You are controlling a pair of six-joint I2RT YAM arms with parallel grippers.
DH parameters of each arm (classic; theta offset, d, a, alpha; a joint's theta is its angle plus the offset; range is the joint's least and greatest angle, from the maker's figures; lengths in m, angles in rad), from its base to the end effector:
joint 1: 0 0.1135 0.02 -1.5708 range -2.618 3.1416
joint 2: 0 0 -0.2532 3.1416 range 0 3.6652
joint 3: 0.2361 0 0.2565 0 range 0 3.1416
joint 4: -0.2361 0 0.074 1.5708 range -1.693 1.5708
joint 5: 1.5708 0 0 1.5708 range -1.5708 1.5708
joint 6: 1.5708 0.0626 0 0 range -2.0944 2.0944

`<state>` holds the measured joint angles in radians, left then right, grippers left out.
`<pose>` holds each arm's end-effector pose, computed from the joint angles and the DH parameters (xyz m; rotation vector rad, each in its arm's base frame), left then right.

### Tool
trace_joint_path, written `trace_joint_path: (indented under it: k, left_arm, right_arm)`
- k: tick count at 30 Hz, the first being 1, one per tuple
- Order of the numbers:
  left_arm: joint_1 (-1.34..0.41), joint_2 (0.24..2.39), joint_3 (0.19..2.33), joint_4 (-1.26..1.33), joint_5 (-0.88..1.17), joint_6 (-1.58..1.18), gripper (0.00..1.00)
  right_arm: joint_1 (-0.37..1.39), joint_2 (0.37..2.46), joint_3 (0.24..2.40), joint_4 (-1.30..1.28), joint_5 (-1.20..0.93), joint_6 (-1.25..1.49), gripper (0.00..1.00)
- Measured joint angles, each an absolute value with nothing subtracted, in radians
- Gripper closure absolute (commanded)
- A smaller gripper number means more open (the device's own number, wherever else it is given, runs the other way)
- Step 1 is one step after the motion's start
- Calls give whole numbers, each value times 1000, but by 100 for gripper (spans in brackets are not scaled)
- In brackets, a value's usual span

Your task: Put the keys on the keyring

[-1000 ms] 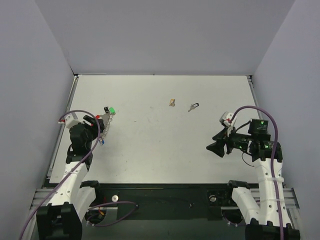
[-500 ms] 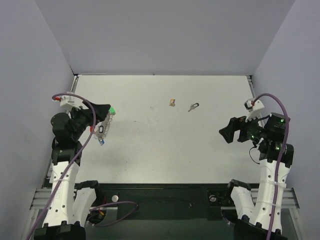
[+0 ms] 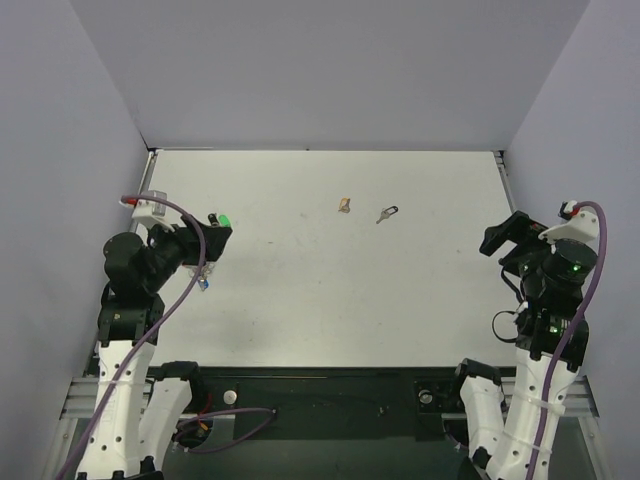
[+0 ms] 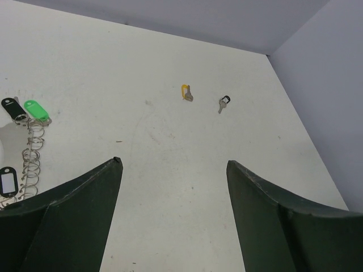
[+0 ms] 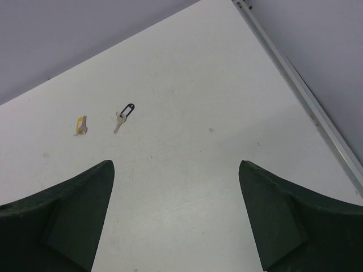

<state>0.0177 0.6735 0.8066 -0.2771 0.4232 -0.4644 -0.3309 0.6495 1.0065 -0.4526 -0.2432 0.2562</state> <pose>0.1914 -0.0223 0.3452 -0.1002 1.7484 -0.6907 0.1611 -0.0394 0.3971 0.3031 1.6378 0.1460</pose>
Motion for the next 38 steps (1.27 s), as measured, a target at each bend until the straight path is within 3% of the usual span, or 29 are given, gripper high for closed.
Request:
trace_joint_path:
  k: [14, 22, 38]
  left_arm:
    - [-22, 630, 828, -364, 414, -401, 15]
    - [-45, 625, 838, -374, 421, -410, 6]
    - [-47, 661, 873, -372, 435, -437, 6]
  right_arm:
    - [-341, 636, 1007, -439, -274, 314, 14]
    - [-341, 665, 1008, -440, -383, 316, 13]
    - [-344, 665, 1008, -437, -394, 355, 13]
